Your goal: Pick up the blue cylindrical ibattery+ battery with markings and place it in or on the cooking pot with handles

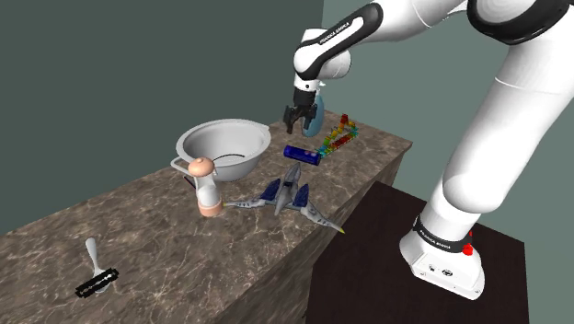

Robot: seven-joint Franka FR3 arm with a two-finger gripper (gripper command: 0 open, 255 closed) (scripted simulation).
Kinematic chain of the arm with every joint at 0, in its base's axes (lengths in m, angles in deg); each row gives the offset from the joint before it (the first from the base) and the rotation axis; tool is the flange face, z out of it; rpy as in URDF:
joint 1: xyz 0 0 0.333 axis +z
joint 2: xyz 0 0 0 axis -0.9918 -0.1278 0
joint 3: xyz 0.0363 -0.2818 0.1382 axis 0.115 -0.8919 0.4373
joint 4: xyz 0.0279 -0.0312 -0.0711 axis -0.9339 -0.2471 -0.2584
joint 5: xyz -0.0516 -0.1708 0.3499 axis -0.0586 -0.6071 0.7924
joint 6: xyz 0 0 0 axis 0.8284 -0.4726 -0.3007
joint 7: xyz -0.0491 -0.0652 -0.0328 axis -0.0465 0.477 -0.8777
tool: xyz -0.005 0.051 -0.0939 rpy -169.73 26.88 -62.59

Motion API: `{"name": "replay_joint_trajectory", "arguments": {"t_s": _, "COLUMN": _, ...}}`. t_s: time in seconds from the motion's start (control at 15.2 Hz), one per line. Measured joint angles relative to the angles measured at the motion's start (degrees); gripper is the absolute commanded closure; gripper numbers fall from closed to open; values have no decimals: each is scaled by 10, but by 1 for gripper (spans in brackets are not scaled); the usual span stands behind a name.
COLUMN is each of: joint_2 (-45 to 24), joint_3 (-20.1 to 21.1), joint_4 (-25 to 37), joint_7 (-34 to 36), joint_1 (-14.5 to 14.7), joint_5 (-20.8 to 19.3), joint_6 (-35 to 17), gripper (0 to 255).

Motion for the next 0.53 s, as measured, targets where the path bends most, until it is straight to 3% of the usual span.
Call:
{"name": "replay_joint_trajectory", "arguments": {"t_s": 0.4, "joint_2": -49, "joint_3": 11, "joint_4": -61, "joint_7": -52, "joint_1": 13, "joint_5": -116, "joint_6": -99, "gripper": 0}}
{"name": "replay_joint_trajectory", "arguments": {"t_s": 0.53, "joint_2": -62, "joint_3": 11, "joint_4": -67, "joint_7": -56, "joint_1": 15, "joint_5": -131, "joint_6": -116, "gripper": 0}}
